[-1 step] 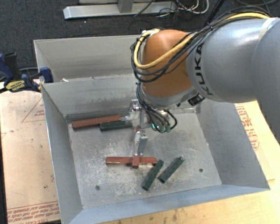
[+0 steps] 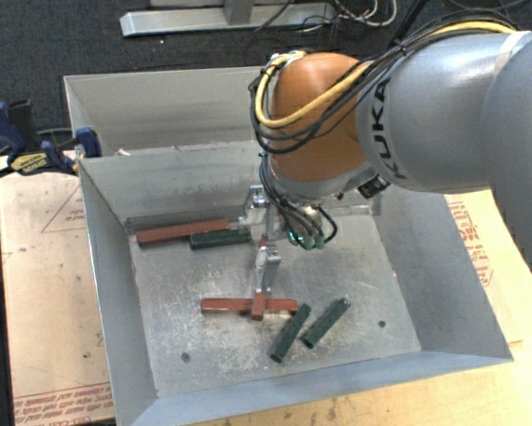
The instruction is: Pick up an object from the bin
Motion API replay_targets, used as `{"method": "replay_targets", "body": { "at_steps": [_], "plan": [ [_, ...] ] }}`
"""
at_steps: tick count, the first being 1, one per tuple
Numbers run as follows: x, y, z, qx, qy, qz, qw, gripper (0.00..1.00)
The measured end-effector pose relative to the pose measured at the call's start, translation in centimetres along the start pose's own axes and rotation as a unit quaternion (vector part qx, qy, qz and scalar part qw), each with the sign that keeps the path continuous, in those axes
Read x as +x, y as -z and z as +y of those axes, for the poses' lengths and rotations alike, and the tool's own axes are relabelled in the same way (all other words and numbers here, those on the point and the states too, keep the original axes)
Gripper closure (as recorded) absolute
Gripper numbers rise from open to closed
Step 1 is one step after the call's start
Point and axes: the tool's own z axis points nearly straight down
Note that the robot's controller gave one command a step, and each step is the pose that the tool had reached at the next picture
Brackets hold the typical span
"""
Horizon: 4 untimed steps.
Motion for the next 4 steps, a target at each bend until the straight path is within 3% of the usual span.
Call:
{"method": "replay_targets", "body": {
  "at_steps": [1, 2, 3, 4],
  "plan": [
    [0.4, -9.5, 0.5, -0.001, -0.056, -0.0026, 0.9984, 1.00],
    [0.3, -9.6, 0.6, -0.002, -0.056, -0.0062, 0.9984, 0.00],
    [0.3, -9.6, 0.6, -0.002, -0.057, -0.0063, 0.9984, 0.00],
    [9.1, -9.4, -4.0, -0.005, -0.008, -0.0105, 0.9999, 1.00]
  ]
}}
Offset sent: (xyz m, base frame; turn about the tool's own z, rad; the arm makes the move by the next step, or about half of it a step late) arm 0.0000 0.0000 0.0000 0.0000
